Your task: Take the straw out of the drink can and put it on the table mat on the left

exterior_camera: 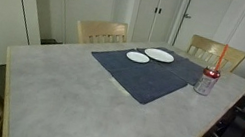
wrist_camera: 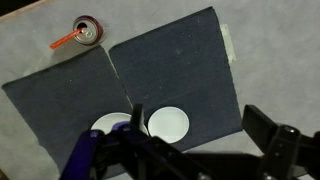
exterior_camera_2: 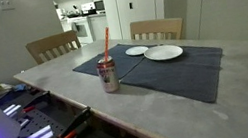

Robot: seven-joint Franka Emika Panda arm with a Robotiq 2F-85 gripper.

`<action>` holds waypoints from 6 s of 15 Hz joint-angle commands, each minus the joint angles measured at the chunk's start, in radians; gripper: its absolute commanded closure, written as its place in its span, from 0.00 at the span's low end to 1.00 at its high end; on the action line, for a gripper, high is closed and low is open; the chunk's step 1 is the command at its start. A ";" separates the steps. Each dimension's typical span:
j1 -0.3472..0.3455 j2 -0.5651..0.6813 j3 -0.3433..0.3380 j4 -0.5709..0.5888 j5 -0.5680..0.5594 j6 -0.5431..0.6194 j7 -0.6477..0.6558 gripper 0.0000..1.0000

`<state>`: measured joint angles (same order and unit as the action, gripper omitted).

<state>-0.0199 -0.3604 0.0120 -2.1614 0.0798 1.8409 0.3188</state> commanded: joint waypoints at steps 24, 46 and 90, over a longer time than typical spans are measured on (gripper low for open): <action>-0.221 0.107 -0.116 -0.248 -0.104 0.213 0.488 0.00; -0.216 0.200 -0.194 -0.330 -0.020 0.139 0.591 0.27; -0.229 0.209 -0.209 -0.311 -0.023 0.183 0.599 0.62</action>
<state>-0.2359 -0.1699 -0.2011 -2.4872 0.0641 2.0073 0.9179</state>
